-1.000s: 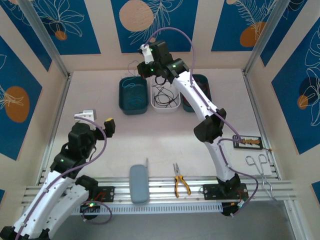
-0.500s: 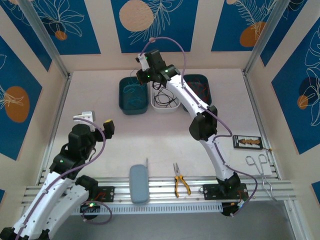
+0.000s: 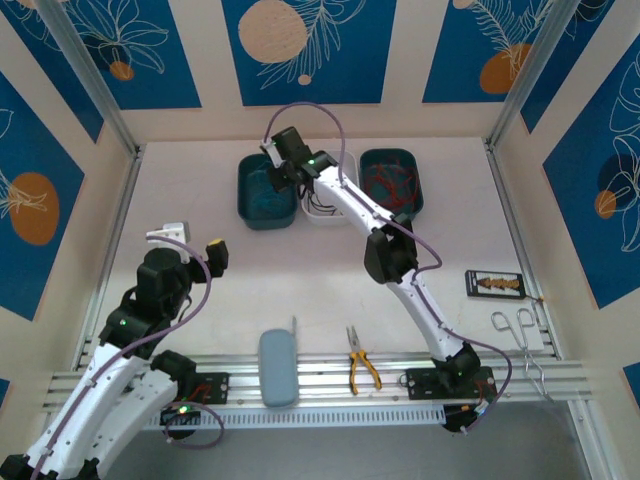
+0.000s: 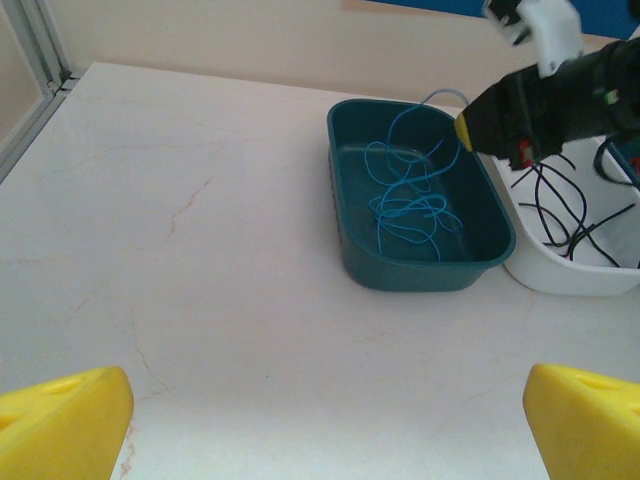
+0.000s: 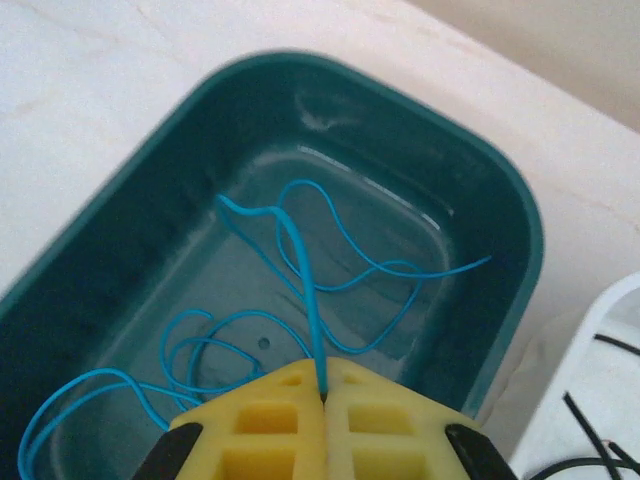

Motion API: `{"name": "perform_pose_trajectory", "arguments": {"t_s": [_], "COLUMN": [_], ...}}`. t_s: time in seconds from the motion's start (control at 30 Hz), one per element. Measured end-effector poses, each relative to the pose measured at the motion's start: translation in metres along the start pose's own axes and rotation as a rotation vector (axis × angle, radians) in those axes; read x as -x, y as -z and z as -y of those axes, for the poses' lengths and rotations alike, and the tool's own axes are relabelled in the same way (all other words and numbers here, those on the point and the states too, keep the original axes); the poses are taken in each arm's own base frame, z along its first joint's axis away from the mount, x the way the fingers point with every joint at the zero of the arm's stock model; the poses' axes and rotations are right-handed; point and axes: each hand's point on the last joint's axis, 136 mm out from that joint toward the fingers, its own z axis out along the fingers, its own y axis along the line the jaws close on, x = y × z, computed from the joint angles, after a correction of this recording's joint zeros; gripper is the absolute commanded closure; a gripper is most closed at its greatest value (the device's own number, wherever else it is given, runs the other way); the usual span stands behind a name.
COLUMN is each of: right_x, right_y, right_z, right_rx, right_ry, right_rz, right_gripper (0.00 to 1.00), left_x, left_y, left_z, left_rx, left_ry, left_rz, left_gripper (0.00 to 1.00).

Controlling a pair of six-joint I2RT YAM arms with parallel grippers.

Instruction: Untangle the cables

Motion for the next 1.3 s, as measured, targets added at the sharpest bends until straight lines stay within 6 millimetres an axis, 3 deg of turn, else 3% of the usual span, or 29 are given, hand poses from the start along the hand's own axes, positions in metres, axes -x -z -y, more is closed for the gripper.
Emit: {"name": "perform_pose_trajectory", "arguments": {"t_s": [0.27,0.43,0.53,0.8,0.9,0.97,1.03,1.2,1.3], "right_x": [-0.019,-0.020,-0.022,-0.019,-0.007,0.005,0.018,0.031,0.018], "right_y": [-0.012,-0.012,-0.011,0.001,0.027,0.055,0.093,0.190,0.234], "right_z": [0.008,0.013,0.014,0.013,0.015,0.017,0.021,0.033,0.046], "right_rx": [-0.075,-0.109,-0.112,-0.109,-0.110,-0.112,-0.113,-0.134,-0.165], "right_ry": [0.060,0.087,0.100,0.084,0.053,0.027,-0.014,-0.092,-0.157], "right_rz": [-0.055,-0.060,-0.071,-0.080,-0.063,-0.038,0.004,0.133,0.181], "right_gripper": [1.00,0.59,0.47,0.27,0.20,0.14,0.01,0.01,0.01], "left_x": [-0.004,-0.009,-0.011,-0.014,-0.016,-0.016,-0.017,-0.019,-0.020], "left_y": [-0.002,-0.006,-0.007,-0.011,-0.013,-0.014,-0.015,-0.018,-0.019], "left_z": [0.000,-0.001,-0.001,-0.001,-0.001,0.000,0.000,0.000,-0.001], "left_rx": [0.003,0.009,0.011,0.016,0.019,0.020,0.020,0.019,0.023], "left_ry": [-0.003,-0.010,-0.016,-0.024,-0.027,-0.028,-0.028,-0.025,-0.024], "left_rz": [-0.009,-0.028,-0.034,-0.050,-0.058,-0.062,-0.062,-0.055,-0.053], "left_gripper": [0.00,0.00,0.00,0.00,0.00,0.00,0.00,0.00,0.00]}}
